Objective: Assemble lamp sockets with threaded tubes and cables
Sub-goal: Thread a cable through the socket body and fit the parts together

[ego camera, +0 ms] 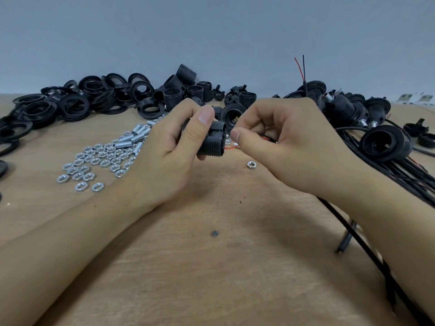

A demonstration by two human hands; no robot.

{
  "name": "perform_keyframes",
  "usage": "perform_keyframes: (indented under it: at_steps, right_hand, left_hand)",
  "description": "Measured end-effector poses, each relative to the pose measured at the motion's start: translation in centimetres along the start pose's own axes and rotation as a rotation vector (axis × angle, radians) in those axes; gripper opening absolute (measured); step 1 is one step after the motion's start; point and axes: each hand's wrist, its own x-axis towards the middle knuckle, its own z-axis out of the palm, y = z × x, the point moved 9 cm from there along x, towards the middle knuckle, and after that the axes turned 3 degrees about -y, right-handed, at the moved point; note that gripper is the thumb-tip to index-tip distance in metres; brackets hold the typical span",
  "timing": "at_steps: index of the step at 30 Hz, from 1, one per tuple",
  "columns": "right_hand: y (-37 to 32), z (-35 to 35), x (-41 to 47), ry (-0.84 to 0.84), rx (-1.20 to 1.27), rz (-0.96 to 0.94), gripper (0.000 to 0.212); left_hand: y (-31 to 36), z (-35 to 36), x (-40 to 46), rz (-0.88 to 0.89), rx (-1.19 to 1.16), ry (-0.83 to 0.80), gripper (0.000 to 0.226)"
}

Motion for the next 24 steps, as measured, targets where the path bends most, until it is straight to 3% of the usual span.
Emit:
perform_keyframes:
  at_steps: [11,17,24]
  right_hand:
    - [-0.3,0.2,-0.1,-0.025,0.134,0.012,0.014]
    - [0.2,0.7,0.0,-0.093,0.279,0.064,0.020]
    - [0.7,2.2,-0.3,-0.221,0.485,0.154,0.021]
  left_hand:
    - [0.9,-0.3,0.0,0.072,0.021,-0.014,0.039]
    - [0.4,0.1,-0.1,-0.023,-0.197,-0.007,0.030]
    - [-0.5,-0.1,-0.1,-0.138,-0.291,0.014,0.038]
